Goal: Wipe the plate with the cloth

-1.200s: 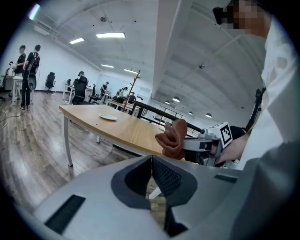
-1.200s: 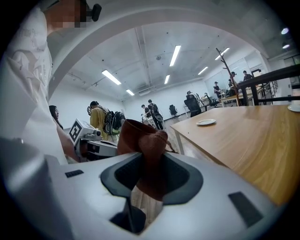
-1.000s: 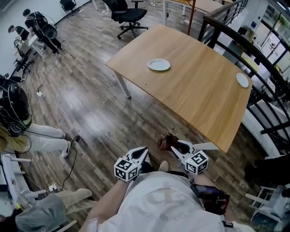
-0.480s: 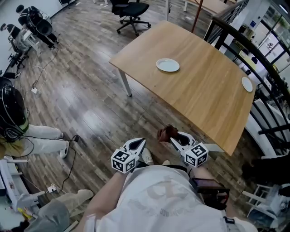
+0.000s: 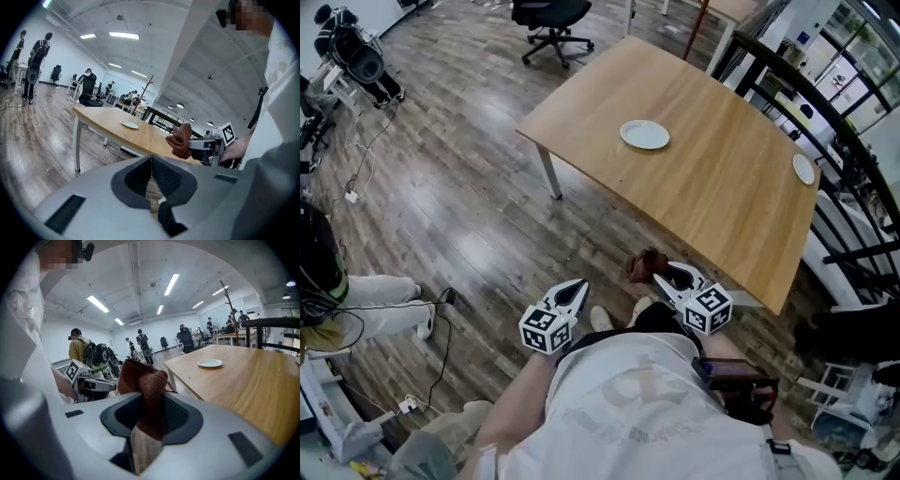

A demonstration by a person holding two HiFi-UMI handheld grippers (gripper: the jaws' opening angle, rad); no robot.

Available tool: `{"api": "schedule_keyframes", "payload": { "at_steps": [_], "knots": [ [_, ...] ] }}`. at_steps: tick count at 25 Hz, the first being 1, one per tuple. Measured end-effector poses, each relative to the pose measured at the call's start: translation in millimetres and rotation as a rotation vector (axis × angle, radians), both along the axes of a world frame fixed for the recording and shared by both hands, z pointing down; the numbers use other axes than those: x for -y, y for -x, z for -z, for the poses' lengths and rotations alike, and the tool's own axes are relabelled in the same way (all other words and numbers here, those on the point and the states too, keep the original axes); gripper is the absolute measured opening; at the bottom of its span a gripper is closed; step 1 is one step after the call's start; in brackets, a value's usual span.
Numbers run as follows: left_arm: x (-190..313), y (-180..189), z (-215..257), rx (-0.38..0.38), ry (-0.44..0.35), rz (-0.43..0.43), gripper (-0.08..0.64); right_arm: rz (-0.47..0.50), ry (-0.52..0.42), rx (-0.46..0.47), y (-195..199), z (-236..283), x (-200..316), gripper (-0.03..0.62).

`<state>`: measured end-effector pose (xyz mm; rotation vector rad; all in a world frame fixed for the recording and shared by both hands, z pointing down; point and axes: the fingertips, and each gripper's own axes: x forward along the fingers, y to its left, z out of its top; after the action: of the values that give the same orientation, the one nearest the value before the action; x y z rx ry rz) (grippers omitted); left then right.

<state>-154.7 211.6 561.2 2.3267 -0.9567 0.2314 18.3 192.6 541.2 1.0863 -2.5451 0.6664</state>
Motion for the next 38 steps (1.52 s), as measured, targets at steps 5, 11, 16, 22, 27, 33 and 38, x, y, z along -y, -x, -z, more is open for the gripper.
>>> {"api": "schedule_keyframes", "payload": {
  "at_steps": [5, 11, 16, 22, 27, 33, 38],
  "knots": [
    [14.4, 6.9, -0.4, -0.008, 0.007, 0.004, 0.014, -0.029, 0.006, 0.006, 5.8, 0.9, 24.2, 0.127],
    [50.0, 2.3, -6.3, 0.004, 0.012, 0.015, 0.014, -0.013, 0.021, 0.015, 5.6, -10.0, 56.9, 0.127],
    [89.6, -14.8, -3.4, 0.015, 0.015, -0.008, 0.014, -0.03, 0.03, 0.022, -6.0, -19.4, 104.7, 0.127],
    [152.3, -44.2, 5.2, 0.057, 0.013, -0.037, 0.014, -0.038, 0.037, 0.059, -28.2, -17.6, 155.8, 0.127],
    [186.8, -71.6, 9.2, 0.078, 0.01, -0.063, 0.014, -0.059, 0.056, 0.061, -51.7, -25.7, 189.6, 0.127],
    [199.0, -74.1, 10.9, 0.106, 0.021, -0.045, 0.014, -0.065, 0.067, 0.07, -62.8, -29.5, 210.8, 0.127],
    [224.3, -89.4, 15.2, 0.123, 0.023, -0.066, 0.014, -0.105, 0.093, 0.075, -85.1, -34.5, 237.2, 0.127]
  ]
}}
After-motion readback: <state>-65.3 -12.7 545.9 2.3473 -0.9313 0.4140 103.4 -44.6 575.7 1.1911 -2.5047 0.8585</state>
